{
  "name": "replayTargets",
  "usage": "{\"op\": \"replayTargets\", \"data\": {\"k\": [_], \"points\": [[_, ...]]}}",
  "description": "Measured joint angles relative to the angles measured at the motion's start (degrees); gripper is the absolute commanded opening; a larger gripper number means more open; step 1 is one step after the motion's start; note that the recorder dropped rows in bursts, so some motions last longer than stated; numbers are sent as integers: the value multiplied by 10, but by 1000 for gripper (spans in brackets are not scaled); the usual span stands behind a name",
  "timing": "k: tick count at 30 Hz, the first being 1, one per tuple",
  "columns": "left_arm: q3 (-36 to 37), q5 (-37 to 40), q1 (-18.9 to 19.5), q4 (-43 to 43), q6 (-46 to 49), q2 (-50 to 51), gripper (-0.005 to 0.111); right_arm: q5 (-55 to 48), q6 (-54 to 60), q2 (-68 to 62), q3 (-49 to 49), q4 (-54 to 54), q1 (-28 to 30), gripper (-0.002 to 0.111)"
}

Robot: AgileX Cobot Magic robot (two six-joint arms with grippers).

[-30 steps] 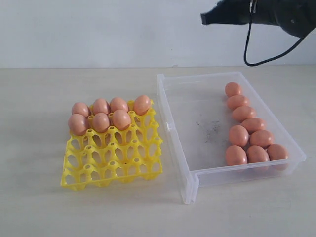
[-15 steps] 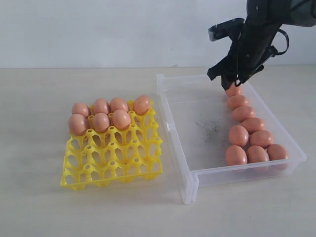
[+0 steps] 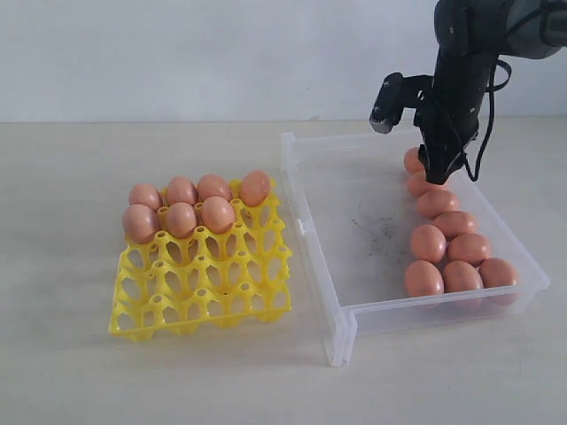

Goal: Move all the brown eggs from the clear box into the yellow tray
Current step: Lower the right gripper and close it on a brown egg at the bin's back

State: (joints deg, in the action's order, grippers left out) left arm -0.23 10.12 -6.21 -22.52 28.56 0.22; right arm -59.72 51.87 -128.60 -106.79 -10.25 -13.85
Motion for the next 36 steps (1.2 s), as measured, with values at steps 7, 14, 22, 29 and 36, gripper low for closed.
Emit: {"op": "replayTargets", "data": {"k": [7,14,22,29,36], "points": [[0,0,0,0,0,0,78,19,59,0,0,20,0,47],[0,0,0,0,0,0,78,-1,150,0,0,93,0,47],[0,0,0,0,0,0,78,-5,156,-18,0,90,0,47],[0,0,0,0,0,0,78,11,154,-38,-4,40,1,47],[0,0,0,0,0,0,78,11,144,-50,-4,41,26,35]]}}
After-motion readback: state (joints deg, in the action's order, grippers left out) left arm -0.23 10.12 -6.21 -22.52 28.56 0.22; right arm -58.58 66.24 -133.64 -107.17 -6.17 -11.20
